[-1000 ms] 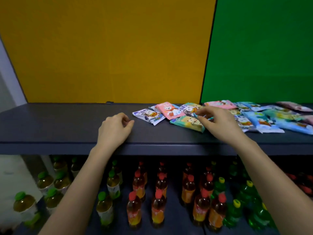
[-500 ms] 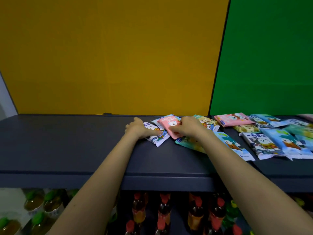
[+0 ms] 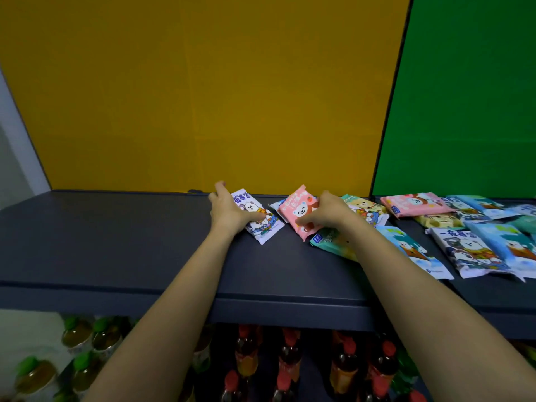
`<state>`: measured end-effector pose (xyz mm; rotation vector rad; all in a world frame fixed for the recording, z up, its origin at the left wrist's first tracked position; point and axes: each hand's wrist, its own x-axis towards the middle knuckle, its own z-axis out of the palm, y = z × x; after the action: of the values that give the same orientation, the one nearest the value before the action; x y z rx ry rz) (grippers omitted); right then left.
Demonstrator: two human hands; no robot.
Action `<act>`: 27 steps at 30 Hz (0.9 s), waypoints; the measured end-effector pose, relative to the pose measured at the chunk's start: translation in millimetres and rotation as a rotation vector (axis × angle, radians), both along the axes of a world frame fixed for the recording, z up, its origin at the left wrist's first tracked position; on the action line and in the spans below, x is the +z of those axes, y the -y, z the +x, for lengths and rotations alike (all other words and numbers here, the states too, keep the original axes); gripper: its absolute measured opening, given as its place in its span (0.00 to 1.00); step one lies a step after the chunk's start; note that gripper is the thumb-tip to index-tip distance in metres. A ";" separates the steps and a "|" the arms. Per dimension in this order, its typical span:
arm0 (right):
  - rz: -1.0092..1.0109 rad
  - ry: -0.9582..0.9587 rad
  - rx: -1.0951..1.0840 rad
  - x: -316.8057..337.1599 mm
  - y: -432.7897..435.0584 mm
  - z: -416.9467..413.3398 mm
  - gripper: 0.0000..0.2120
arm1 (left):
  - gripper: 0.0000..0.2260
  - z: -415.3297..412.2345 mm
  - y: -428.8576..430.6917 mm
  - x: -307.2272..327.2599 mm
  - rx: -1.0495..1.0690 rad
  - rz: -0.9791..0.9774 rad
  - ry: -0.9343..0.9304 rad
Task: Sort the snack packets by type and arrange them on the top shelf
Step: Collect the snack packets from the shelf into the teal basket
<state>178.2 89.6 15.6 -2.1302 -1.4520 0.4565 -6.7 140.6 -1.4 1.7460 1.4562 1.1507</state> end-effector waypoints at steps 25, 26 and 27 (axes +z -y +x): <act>-0.063 -0.954 0.978 -83.5 150.1 -358.9 0.17 | 0.31 -362.0 332.2 -83.1 0.876 -0.003 0.716; -0.110 -0.945 1.028 -97.6 163.0 -383.3 0.16 | 0.25 -378.7 357.1 -95.9 0.925 -0.024 0.721; -0.159 -0.935 1.075 -111.6 177.5 -406.6 0.15 | 0.22 -394.6 380.9 -109.8 0.971 -0.045 0.724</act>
<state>-228.4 -87.9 -96.0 -0.7368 -1.7872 1.6857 -401.2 -240.3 -111.2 0.3712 1.7978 1.9117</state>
